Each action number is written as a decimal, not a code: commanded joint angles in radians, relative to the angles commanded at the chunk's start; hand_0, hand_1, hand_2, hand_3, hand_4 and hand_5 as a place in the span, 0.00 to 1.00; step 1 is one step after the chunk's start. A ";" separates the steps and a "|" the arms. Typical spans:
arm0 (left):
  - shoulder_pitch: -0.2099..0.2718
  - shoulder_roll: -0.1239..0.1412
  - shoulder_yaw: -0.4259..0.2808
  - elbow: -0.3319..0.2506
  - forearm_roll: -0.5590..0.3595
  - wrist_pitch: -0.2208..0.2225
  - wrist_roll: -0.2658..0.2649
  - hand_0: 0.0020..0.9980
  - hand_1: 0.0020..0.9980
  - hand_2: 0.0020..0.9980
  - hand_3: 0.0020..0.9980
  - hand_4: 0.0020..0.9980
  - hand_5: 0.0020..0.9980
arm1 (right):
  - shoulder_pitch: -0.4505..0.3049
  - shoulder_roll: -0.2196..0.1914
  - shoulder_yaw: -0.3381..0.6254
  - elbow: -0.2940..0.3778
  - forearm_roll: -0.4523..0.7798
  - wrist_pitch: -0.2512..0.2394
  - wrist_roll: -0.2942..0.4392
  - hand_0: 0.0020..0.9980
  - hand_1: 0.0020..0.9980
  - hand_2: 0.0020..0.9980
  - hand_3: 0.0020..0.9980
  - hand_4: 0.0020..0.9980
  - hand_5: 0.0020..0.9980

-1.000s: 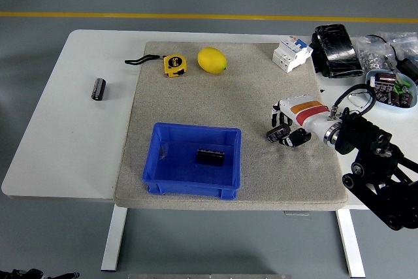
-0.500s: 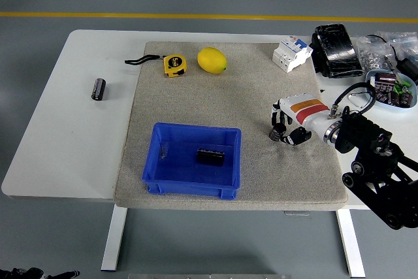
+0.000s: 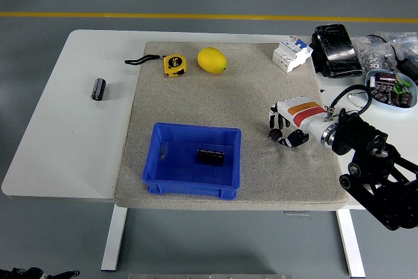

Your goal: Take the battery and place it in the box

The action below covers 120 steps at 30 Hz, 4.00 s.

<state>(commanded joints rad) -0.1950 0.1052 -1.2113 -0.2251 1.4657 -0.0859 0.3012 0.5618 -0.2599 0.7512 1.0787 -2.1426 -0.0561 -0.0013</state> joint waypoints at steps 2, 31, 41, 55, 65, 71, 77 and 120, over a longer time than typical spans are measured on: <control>0.000 0.000 -0.002 0.000 0.002 0.000 0.000 0.79 0.81 0.83 0.70 0.77 0.67 | 0.000 -0.001 0.001 0.000 -0.001 -0.001 0.000 0.23 0.34 0.38 0.42 0.92 0.00; 0.005 0.000 -0.014 -0.001 0.021 -0.002 0.004 0.79 0.81 0.83 0.70 0.77 0.67 | 0.011 -0.056 -0.067 0.130 -0.126 0.116 0.001 0.50 0.63 0.72 0.63 0.73 0.17; 0.008 0.001 -0.020 -0.002 0.029 -0.004 0.005 0.79 0.81 0.83 0.70 0.77 0.67 | 0.021 -0.089 -0.055 0.164 -0.126 0.150 -0.015 0.54 0.66 0.74 0.70 0.75 0.16; 0.007 0.003 -0.018 0.000 0.027 -0.003 0.002 0.79 0.81 0.83 0.70 0.77 0.67 | -0.023 -0.145 0.073 0.283 -0.119 0.417 -0.044 0.72 0.76 0.84 0.87 0.99 0.20; 0.010 0.004 -0.026 0.001 0.038 -0.005 0.002 0.79 0.81 0.83 0.70 0.77 0.67 | -0.085 -0.128 0.190 0.354 0.110 0.405 -0.108 0.70 0.75 0.81 0.88 1.00 0.28; 0.006 0.003 0.001 0.000 0.012 -0.005 -0.001 0.79 0.81 0.83 0.70 0.77 0.67 | -0.093 -0.078 0.146 0.331 0.151 0.304 -0.132 0.70 0.73 0.80 0.88 1.00 0.29; 0.005 0.001 0.008 0.001 0.000 -0.002 -0.003 0.79 0.81 0.83 0.70 0.77 0.67 | -0.108 -0.044 0.138 0.343 0.157 0.286 -0.158 0.71 0.73 0.79 0.89 1.00 0.28; 0.001 -0.001 0.043 -0.003 -0.032 -0.006 -0.001 0.79 0.81 0.83 0.70 0.77 0.67 | -0.122 -0.003 0.021 0.235 0.092 0.136 -0.195 0.44 0.50 0.53 0.64 1.00 0.24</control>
<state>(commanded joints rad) -0.1939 0.1038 -1.1680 -0.2285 1.4337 -0.0915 0.3005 0.4402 -0.2627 0.7723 1.3134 -2.0504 0.0798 -0.1959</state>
